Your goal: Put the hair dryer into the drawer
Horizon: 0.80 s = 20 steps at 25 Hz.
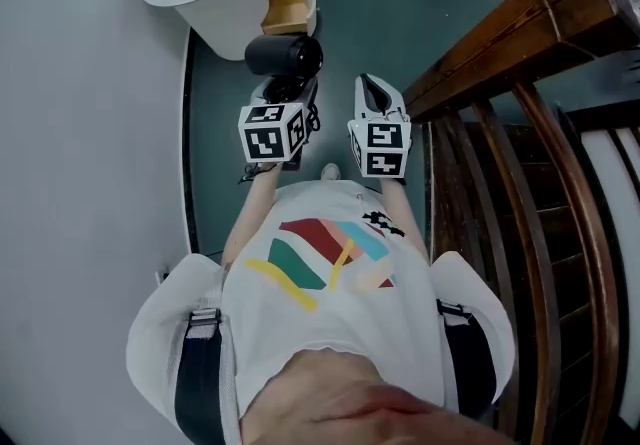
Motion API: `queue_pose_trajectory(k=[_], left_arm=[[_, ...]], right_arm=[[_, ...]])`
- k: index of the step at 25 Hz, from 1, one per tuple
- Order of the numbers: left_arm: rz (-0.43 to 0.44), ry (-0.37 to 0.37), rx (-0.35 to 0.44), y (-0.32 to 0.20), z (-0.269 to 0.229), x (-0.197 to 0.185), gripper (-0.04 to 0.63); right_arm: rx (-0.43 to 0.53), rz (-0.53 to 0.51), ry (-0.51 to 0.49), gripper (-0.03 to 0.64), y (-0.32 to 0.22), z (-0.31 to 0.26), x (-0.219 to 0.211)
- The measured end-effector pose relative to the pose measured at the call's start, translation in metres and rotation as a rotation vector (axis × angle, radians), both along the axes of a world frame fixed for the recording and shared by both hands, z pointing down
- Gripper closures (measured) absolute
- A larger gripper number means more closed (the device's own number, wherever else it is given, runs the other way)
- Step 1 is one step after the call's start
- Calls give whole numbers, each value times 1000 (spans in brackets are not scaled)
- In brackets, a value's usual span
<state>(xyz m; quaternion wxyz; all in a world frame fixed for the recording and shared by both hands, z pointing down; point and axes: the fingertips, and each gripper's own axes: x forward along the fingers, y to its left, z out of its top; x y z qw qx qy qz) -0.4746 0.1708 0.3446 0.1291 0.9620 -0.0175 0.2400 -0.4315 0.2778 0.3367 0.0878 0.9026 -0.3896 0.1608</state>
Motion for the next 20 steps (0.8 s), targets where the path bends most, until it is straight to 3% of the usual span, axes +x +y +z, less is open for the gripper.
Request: queue_pose_trajectory(k=[6,11,15,20], left_arm=[[-8,-9,-14,-6,3,0,367],[-6,-4,-21,-6,3,1,367],[-10,5,-69,-5,0,2,367],[-6,4,-48,-5,-3,1,367]], right_arm=[[74,9,-64,607,1,-1,2],[58,28,-66,607,6,4,4],[53,51,-95,607,11,12,7],[53,74,-113,607,13,13,7]])
